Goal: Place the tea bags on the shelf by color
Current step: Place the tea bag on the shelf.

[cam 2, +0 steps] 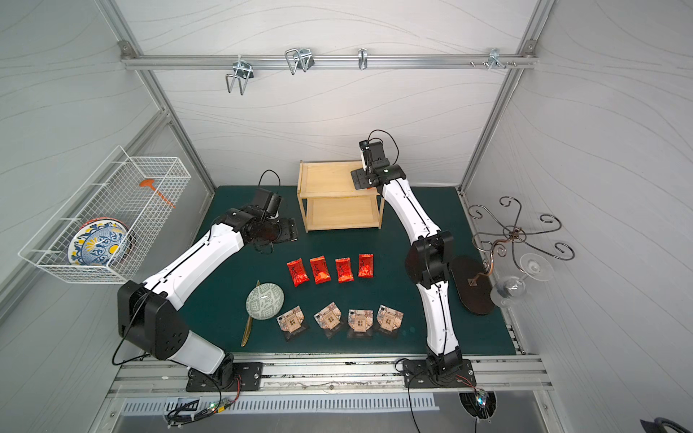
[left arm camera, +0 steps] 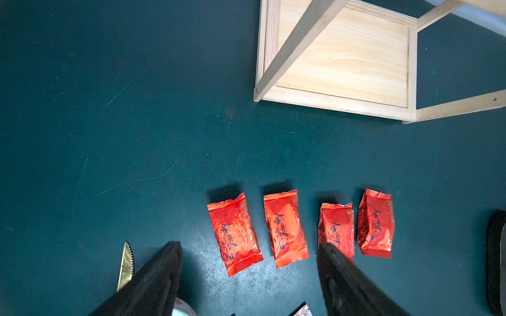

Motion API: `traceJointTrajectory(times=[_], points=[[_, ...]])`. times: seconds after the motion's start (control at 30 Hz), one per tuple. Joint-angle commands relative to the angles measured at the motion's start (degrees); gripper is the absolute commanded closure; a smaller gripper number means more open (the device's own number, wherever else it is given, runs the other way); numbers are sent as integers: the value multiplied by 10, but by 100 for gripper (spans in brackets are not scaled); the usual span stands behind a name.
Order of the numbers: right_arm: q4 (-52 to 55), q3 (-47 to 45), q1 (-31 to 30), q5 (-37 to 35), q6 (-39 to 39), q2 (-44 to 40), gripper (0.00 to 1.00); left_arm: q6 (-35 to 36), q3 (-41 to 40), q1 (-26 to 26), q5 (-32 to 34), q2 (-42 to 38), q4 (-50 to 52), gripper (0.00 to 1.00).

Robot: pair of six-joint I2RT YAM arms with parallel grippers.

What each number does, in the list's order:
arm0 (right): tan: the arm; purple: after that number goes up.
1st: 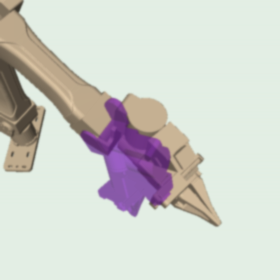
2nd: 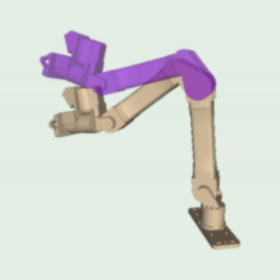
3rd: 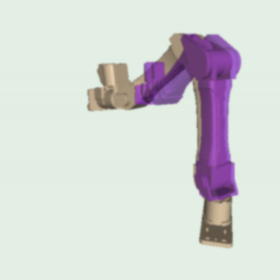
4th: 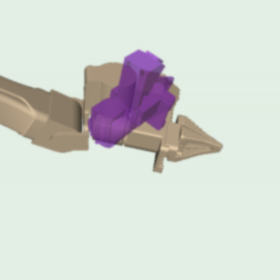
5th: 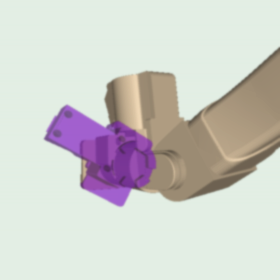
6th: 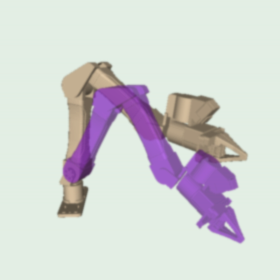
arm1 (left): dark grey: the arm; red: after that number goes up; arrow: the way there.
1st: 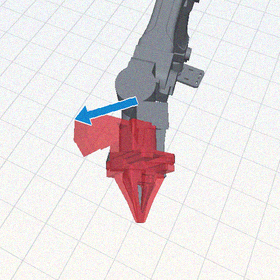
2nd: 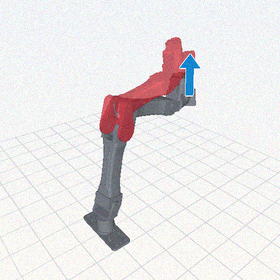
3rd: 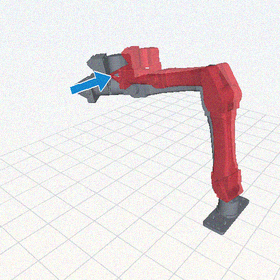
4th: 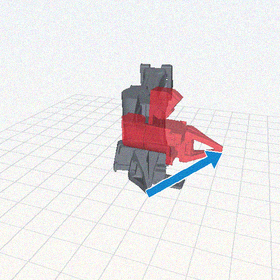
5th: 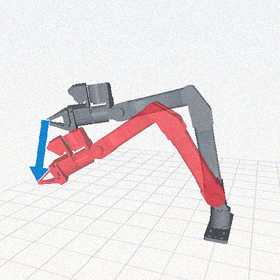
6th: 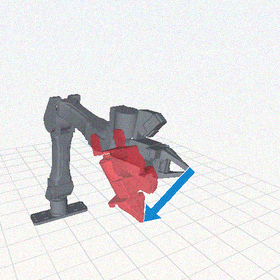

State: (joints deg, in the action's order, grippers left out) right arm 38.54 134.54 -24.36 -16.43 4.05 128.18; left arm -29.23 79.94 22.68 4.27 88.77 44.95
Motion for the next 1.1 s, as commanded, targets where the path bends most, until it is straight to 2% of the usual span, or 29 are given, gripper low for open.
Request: traceJointTrajectory(times=[0.0, 0.3, 0.67, 0.8, 0.93, 1.07], points=[[-5, -11, 5, 5, -12, -13, 7, 5, -1, 3, 0, -15, -20, 17], [-17, -38, 16, 8, -26, -37, 12, 3, -4, 3, -1, -16, -22, 17], [-21, -47, 16, 16, -31, -54, 12, 1, -6, 3, 1, -19, -24, 17], [-14, -41, 6, 28, -41, -69, 9, 1, -3, 3, 5, -19, -19, 18], [9, -35, -4, 13, -57, -94, 8, 1, 0, 3, 12, -27, -4, 18], [32, -103, -22, -4, -105, -155, 10, 3, -8, 3, 29, -48, 10, 18]])
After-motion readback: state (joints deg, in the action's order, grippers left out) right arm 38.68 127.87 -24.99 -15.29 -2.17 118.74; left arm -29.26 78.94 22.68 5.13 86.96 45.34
